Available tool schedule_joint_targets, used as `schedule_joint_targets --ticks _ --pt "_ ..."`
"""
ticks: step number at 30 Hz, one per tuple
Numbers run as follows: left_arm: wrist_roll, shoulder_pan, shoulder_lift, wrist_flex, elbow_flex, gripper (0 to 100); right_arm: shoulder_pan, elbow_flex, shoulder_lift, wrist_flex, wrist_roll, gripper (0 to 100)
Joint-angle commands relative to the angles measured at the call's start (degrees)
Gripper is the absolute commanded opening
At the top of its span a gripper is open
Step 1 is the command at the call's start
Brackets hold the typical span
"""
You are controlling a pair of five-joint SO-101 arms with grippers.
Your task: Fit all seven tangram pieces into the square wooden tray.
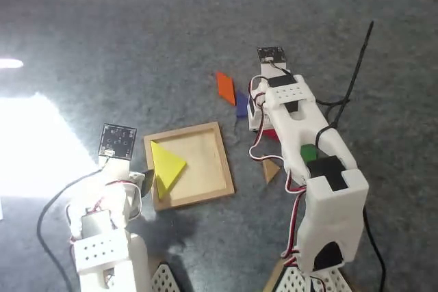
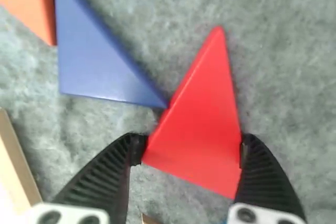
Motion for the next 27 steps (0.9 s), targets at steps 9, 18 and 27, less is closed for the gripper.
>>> schedule_joint_targets --ticks 9,18,27 --pt "-0.4 0.0 0.3 -1.3 -0.6 32 -2.4 -3.0 -1.9 2.7 6.2 4.6" --pt "-0.4 0.0 0.3 -1.4 -0.6 32 -7.7 -2.9 -7.3 6.0 6.4 2.0" --pt "-0.4 0.0 0.3 -1.4 -0.6 32 -13.4 -2.1 -8.9 7.3 6.4 2.0"
